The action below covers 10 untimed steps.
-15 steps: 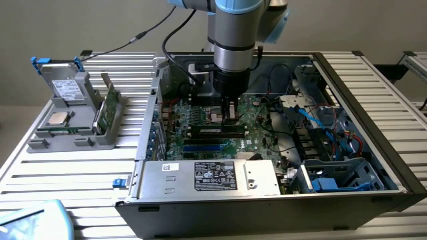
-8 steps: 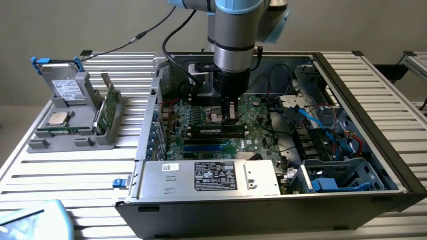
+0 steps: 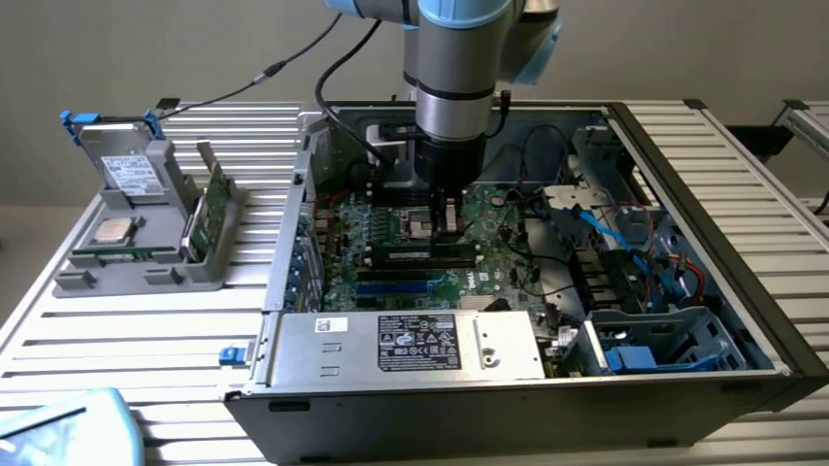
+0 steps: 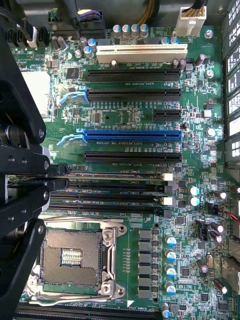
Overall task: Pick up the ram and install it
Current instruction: 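Insert the ram into the slot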
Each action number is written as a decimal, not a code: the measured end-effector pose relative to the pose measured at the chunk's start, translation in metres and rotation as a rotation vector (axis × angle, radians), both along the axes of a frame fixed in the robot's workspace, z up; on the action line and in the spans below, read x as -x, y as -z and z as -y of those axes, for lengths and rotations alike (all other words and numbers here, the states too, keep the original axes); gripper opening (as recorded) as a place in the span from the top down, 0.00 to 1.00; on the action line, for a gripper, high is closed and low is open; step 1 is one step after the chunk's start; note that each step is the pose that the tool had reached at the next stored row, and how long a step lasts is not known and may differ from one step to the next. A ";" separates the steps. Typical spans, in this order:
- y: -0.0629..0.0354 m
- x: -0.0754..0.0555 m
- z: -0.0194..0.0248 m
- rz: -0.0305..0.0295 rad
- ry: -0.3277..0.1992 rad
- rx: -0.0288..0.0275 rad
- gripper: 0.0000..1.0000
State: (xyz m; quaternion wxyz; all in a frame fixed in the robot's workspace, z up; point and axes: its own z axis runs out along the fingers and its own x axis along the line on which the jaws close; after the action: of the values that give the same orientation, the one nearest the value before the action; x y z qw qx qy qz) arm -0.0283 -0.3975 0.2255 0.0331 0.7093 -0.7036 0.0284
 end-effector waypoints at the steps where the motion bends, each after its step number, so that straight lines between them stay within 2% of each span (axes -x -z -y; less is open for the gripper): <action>1: 0.0002 0.000 0.0000 0.0000 0.000 0.0000 0.87; 10: 0.0019 0.000 0.0000 0.0001 0.000 -0.0001 0.87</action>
State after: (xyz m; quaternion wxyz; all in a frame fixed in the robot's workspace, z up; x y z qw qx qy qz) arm -0.0283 -0.3975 0.2235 0.0331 0.7092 -0.7036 0.0284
